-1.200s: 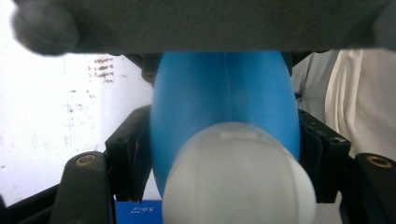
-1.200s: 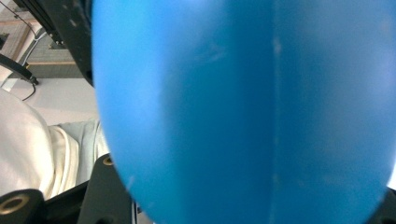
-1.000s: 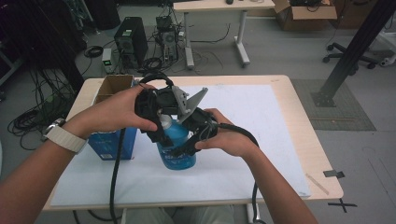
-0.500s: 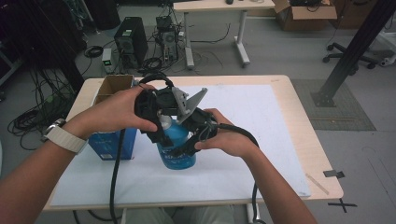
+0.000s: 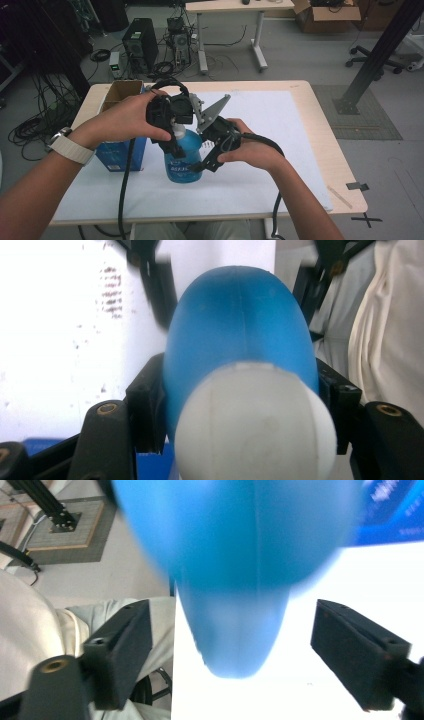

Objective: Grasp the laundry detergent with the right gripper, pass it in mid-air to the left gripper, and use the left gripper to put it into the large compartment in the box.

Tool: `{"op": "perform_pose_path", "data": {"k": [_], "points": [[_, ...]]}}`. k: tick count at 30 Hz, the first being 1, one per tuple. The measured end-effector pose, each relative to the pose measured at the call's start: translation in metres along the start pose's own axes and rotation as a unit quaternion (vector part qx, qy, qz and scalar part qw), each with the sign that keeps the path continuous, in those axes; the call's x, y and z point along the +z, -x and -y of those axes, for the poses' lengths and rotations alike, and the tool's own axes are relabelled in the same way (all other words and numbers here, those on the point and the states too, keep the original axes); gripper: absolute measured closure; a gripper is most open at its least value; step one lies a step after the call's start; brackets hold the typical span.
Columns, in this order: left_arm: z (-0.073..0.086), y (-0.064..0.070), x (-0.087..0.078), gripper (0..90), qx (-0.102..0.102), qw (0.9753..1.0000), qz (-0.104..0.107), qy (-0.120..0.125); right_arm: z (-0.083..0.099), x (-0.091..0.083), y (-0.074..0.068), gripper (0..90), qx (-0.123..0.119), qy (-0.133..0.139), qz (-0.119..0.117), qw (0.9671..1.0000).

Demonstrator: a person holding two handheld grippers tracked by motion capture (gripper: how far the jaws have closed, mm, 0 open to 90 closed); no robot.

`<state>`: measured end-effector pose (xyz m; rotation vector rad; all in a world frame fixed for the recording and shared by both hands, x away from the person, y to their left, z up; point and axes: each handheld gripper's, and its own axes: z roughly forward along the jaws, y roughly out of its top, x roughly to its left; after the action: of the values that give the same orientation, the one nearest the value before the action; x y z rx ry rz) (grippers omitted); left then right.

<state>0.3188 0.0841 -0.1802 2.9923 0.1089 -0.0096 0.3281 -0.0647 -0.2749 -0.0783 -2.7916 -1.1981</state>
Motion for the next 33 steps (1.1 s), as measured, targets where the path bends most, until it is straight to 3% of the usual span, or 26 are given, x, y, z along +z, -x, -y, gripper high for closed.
{"op": "perform_pose_path", "data": {"k": [5, 7, 9, 11, 15, 22, 23, 27, 29, 33], "points": [[0.004, -0.002, -0.011, 37.8, -0.031, 0.9995, -0.011, -0.003, 0.024, -0.015, 0.004, 4.2, 0.039, -0.006, 0.022, 0.9990], [0.006, -0.004, -0.018, 37.7, -0.061, 0.9979, -0.017, -0.012, 0.034, -0.023, 0.005, 3.9, 0.054, -0.018, 0.031, 0.9979], [0.007, -0.007, -0.027, 37.7, -0.098, 0.9945, -0.027, -0.023, 0.043, -0.031, 0.005, 5.1, 0.071, -0.032, 0.043, 0.9960], [0.009, -0.010, -0.037, 37.7, -0.135, 0.9898, -0.039, -0.025, 0.051, -0.040, 0.005, 4.6, 0.087, -0.051, 0.045, 0.9939], [0.016, -0.016, -0.059, 37.6, -0.198, 0.9780, -0.061, -0.020, 0.068, -0.061, 0.006, 3.5, 0.112, -0.069, 0.073, 0.9887], [0.031, -0.028, -0.105, 37.7, -0.292, 0.9529, -0.082, 0.001, 0.092, -0.091, 0.006, 4.7, 0.135, -0.088, 0.097, 0.9822], [0.034, -0.030, -0.112, 37.7, -0.304, 0.9490, -0.084, 0.004, 0.094, -0.094, 0.006, 4.5, 0.137, -0.089, 0.102, 0.9813], [0.043, -0.041, -0.135, 37.7, -0.366, 0.9252, -0.099, 0.004, 0.099, -0.106, 0.005, 4.5, 0.134, -0.094, 0.121, 0.9791], [0.048, -0.046, -0.144, 37.7, -0.399, 0.9102, -0.110, 0.001, 0.099, -0.112, 0.005, 4.5, 0.131, -0.098, 0.128, 0.9781], [0.060, -0.058, -0.154, 37.7, -0.467, 0.8760, -0.121, -0.005, 0.096, -0.125, 0.007, 4.5, 0.129, -0.099, 0.136, 0.9773]]}}
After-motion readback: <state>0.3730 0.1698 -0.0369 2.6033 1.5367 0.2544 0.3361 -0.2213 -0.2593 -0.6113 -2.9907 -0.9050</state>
